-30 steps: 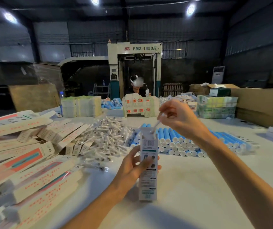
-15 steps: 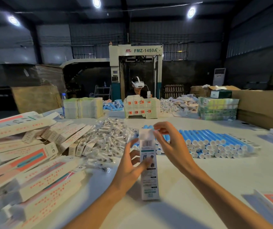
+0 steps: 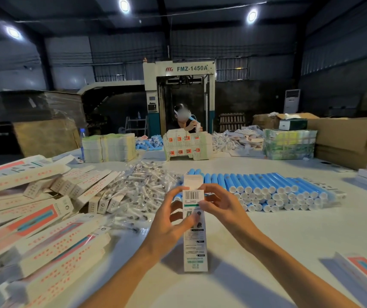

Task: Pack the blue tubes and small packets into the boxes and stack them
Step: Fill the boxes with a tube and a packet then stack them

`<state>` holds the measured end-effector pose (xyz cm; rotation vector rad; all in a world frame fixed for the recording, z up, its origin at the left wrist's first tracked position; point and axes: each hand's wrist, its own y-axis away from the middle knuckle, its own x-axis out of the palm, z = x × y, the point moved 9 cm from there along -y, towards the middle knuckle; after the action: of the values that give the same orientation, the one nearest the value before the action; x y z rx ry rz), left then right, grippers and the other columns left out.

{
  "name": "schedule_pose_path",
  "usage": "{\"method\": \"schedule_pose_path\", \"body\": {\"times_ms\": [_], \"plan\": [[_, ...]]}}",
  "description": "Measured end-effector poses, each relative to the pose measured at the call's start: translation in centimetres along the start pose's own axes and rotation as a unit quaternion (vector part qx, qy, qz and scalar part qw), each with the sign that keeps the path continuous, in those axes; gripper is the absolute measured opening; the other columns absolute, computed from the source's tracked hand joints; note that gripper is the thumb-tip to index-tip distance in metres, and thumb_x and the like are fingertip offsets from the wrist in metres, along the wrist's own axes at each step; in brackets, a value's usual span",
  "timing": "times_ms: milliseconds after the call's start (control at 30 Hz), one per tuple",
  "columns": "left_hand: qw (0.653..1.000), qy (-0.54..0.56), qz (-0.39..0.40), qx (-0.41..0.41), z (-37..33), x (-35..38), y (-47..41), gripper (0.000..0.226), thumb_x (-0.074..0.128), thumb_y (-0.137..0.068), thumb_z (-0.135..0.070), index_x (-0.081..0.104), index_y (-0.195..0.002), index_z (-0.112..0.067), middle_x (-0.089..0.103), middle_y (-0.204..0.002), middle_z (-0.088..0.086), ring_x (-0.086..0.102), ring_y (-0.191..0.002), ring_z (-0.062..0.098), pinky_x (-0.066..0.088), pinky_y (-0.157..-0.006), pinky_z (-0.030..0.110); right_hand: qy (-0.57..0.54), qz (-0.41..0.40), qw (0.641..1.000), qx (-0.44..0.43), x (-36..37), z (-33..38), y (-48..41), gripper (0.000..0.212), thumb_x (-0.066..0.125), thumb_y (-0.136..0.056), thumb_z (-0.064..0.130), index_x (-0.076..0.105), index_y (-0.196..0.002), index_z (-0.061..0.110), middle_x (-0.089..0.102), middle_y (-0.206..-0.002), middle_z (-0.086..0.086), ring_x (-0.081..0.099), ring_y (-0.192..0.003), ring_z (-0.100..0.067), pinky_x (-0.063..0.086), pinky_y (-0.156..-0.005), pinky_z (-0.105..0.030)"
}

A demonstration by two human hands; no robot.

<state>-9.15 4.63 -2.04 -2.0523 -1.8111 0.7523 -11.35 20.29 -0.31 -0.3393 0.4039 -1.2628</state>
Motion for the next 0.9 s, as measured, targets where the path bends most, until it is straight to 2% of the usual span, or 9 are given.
{"method": "schedule_pose_path", "body": {"times_ms": [200, 333, 400, 467, 600, 700, 800, 900], "plan": [[0.994, -0.066, 0.080, -0.037, -0.1, 0.0, -2.3, 0.069, 0.088, -0.083, -0.048, 0.048, -0.139, -0.042, 0.076, -0.122, -0.003, 0.074, -0.111, 0.022, 0.062, -0.095, 0.048, 0.062, -0.019, 0.998, -0.010, -0.6, 0.1, -0.2, 0.019, 0.067, -0.101, 0.023, 0.063, -0.119, 0.023, 0.076, -0.109, 0.010, 0.072, -0.105, -0.010, 0.059, -0.081, -0.022], [0.995, -0.066, 0.075, -0.023, 0.0, 0.7, -3.0, 0.061, 0.087, -0.088, -0.035, 0.049, -0.136, -0.041, 0.075, -0.120, -0.001, 0.074, -0.106, 0.024, 0.062, -0.093, 0.046, 0.061, -0.040, 0.996, -0.052, -1.3, 1.3, -0.2, 0.017, 0.060, -0.104, 0.039, 0.063, -0.117, 0.030, 0.074, -0.113, 0.014, 0.072, -0.104, -0.010, 0.060, -0.083, -0.024], [0.996, -0.055, 0.074, -0.019, 0.2, 1.3, -2.9, 0.058, 0.086, -0.090, -0.032, 0.049, -0.134, -0.044, 0.075, -0.121, -0.002, 0.074, -0.105, 0.024, 0.062, -0.091, 0.040, 0.014, -0.062, 0.996, -0.056, -2.1, 1.4, -0.5, 0.015, 0.056, -0.106, 0.034, 0.055, -0.120, 0.026, 0.077, -0.110, 0.007, 0.075, -0.097, -0.018, 0.061, -0.077, -0.028], [0.996, -0.045, 0.069, -0.017, 0.4, 1.8, -2.6, 0.058, 0.084, -0.090, -0.035, 0.049, -0.135, -0.046, 0.076, -0.122, -0.004, 0.074, -0.106, 0.022, 0.061, -0.090, 0.033, 0.011, -0.062, 0.997, -0.040, -2.7, 1.4, -1.1, 0.017, 0.054, -0.108, 0.030, 0.050, -0.122, 0.024, 0.079, -0.105, 0.002, 0.077, -0.090, -0.023, 0.061, -0.072, -0.027], [0.996, -0.038, 0.078, -0.010, 0.8, 2.4, -2.3, 0.063, 0.081, -0.089, -0.036, 0.045, -0.141, -0.037, 0.075, -0.122, -0.008, 0.072, -0.112, 0.021, 0.061, -0.096, 0.041, 0.097, -0.012, 0.995, 0.015, -3.4, 1.5, -3.1, 0.011, 0.058, -0.106, 0.029, 0.057, -0.116, 0.023, 0.080, -0.099, 0.004, 0.076, -0.088, -0.019, 0.063, -0.069, -0.032], [0.996, -0.038, 0.082, -0.013, 1.0, 2.4, -2.2, 0.064, 0.080, -0.091, -0.037, 0.043, -0.143, -0.035, 0.075, -0.120, -0.003, 0.073, -0.111, 0.023, 0.062, -0.095, 0.044, 0.142, 0.026, 0.989, -0.046, -3.1, 2.9, -3.9, 0.007, 0.059, -0.105, 0.018, 0.060, -0.112, 0.015, 0.079, -0.102, 0.003, 0.075, -0.094, -0.021, 0.063, -0.067, -0.033], [0.996, -0.039, 0.075, -0.012, 1.1, 2.3, -2.1, 0.064, 0.080, -0.093, -0.033, 0.042, -0.144, -0.036, 0.075, -0.120, -0.006, 0.073, -0.111, 0.023, 0.061, -0.096, 0.040, 0.208, 0.037, 0.972, -0.105, -2.8, 3.6, -3.6, 0.009, 0.057, -0.105, 0.015, 0.063, -0.109, 0.021, 0.075, -0.102, 0.010, 0.072, -0.097, -0.014, 0.061, -0.067, -0.028], [0.996, -0.040, 0.081, -0.010, 1.2, 2.6, -1.9, 0.063, 0.077, -0.096, -0.036, 0.039, -0.145, -0.040, 0.073, -0.126, -0.012, 0.071, -0.115, 0.018, 0.059, -0.099, 0.037, 0.221, 0.036, 0.967, -0.121, -3.0, 3.9, -3.5, 0.019, 0.057, -0.104, 0.011, 0.065, -0.107, 0.028, 0.074, -0.103, 0.010, 0.072, -0.100, -0.014, 0.061, -0.071, -0.027]]}}
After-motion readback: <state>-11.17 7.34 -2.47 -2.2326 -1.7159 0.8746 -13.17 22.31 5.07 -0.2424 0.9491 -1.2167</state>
